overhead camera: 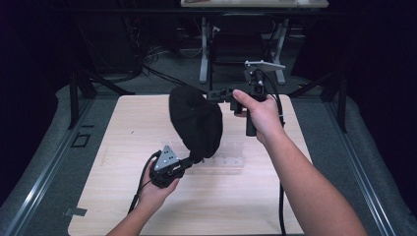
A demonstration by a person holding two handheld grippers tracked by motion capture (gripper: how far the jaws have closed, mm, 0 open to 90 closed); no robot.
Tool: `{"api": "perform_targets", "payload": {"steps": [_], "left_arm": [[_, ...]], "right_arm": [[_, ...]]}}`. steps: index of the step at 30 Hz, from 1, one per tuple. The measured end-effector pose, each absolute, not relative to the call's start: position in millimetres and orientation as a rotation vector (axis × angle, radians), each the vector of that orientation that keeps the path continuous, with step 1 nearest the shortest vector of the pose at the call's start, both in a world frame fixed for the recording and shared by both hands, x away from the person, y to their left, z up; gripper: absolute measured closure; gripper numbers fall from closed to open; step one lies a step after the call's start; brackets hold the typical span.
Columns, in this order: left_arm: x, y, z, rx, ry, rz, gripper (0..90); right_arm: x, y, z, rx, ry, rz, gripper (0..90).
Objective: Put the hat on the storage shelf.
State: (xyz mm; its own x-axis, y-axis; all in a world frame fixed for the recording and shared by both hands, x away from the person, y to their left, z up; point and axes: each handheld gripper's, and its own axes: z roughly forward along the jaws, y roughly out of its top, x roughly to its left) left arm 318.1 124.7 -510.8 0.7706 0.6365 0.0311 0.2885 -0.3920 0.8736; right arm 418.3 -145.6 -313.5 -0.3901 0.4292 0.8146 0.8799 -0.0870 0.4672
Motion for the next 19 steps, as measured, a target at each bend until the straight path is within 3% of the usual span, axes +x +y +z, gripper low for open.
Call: {"api": "perform_targets", "payload": {"steps": [11, 16, 19], "left_arm": [[314.9, 133.3, -540.5, 2.052, 0.712, 0.454, 83.4], [314.3, 146.7, -536.4, 2.017, 0.780, 0.399, 56.5], [308.9, 157.9, -531.9, 1.967, 0.844, 0.397, 49.0]], "right_arm": [[412.5, -171.9, -315.2, -1.485, -1.815, -1.506, 73.7], [401.5, -184.0, -319.0, -1.501, -1.858, -1.531, 65.4], [390.6, -191.0, -321.9, -1.545, -1.971, -1.557, 60.9]]}}
